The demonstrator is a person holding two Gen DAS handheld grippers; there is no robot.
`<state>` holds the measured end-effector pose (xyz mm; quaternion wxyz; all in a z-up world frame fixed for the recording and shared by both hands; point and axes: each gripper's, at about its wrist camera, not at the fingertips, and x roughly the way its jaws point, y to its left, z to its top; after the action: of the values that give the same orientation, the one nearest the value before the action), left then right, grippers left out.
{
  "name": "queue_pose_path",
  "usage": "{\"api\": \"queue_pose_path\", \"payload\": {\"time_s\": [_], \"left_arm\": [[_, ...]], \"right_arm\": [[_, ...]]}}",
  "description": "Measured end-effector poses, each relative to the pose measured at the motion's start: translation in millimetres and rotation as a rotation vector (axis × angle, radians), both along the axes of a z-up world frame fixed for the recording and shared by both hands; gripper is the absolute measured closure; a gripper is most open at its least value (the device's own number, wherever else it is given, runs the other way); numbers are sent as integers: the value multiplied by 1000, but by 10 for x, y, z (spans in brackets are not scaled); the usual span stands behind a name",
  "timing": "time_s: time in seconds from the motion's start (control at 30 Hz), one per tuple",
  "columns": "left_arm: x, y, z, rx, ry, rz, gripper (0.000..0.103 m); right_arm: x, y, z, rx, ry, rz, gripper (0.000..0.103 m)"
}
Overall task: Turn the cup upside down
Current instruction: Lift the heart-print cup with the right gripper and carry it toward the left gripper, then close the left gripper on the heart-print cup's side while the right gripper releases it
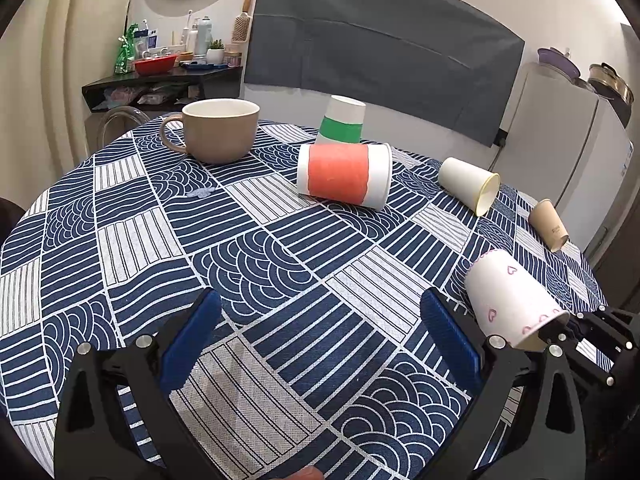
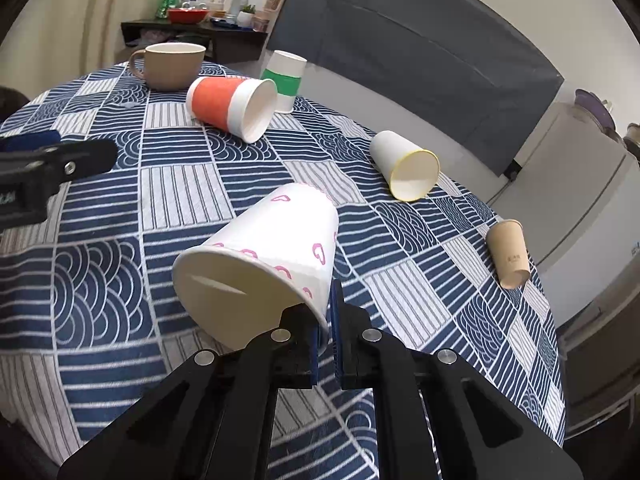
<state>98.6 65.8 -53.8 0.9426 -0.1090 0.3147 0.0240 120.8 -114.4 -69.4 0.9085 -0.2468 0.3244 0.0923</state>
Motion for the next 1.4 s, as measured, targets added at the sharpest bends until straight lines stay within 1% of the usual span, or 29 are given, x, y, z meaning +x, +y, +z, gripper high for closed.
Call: {"api": "queue_pose_path", "payload": {"time_s": [0.1, 0.13, 0.2, 0.23, 0.27, 0.3, 0.43, 0.53, 0.6, 0.67, 0.73, 0.8, 0.83, 0.9, 0.93, 1.03, 1.1, 1.17, 1.23, 1.3, 1.4], "left_arm": [[26, -25, -11, 13, 16, -12, 6], [37, -36, -15, 22, 24, -9, 6], [48, -42, -20, 28, 30, -8, 6], [47, -38, -23, 28, 30, -8, 6], [47, -35, -24, 27, 31, -8, 6], [53, -40, -24, 25, 31, -10, 6], [80, -76, -31, 3, 61, -30, 6], [113, -162, 68, -8, 91, -48, 6], [141, -234, 200, -12, 98, -77, 6], [213, -294, 301, -18, 123, -101, 6], [338, -404, 415, -10, 160, -139, 6], [437, -496, 470, 2, 190, -165, 6], [527, -567, 491, -7, 224, -194, 6], [627, -654, 478, -2, 277, -205, 6], [697, -731, 457, 13, 311, -212, 6], [841, -882, 341, 28, 393, -236, 6], [927, -943, 249, 17, 447, -254, 5], [1014, -974, 205, -33, 493, -269, 5], [1083, -990, 192, -52, 526, -262, 6], [1139, -1017, 185, -57, 555, -254, 6], [1206, -1100, 163, -62, 595, -269, 6]], "right_arm": [[-57, -23, -11, -18, -24, -6, 95], [-61, -34, -20, -23, -22, -9, 93], [-81, -45, -41, -18, -11, -1, 72], [-103, -50, -40, -13, -14, 3, 45], [-151, -62, -25, 1, -30, 16, 24], [-193, -74, -8, 17, -39, 30, 21], [-272, -154, 24, 46, -24, 47, 18], [-329, -243, 22, 74, -1, 56, 17], [-397, -353, 40, 131, 30, 82, 17], [-445, -443, 55, 186, 63, 117, 17], [-493, -524, 80, 220, 72, 128, 17], [-522, -640, 129, 257, 77, 132, 17], [-532, -693, 155, 271, 75, 133, 16], [-542, -816, 213, 288, 58, 124, 16], [-540, -888, 241, 292, 45, 113, 15], [-481, -1043, 267, 304, 34, 93, 14], [-410, -1175, 245, 342, 50, 82, 14], [-310, -1304, 199, 379, 73, 57, 13], [-211, -1419, 138, 413, 100, 25, 13], [-145, -1511, 94, 439, 116, 1, 13], [-53, -1641, 43, 473, 136, -35, 13]]}}
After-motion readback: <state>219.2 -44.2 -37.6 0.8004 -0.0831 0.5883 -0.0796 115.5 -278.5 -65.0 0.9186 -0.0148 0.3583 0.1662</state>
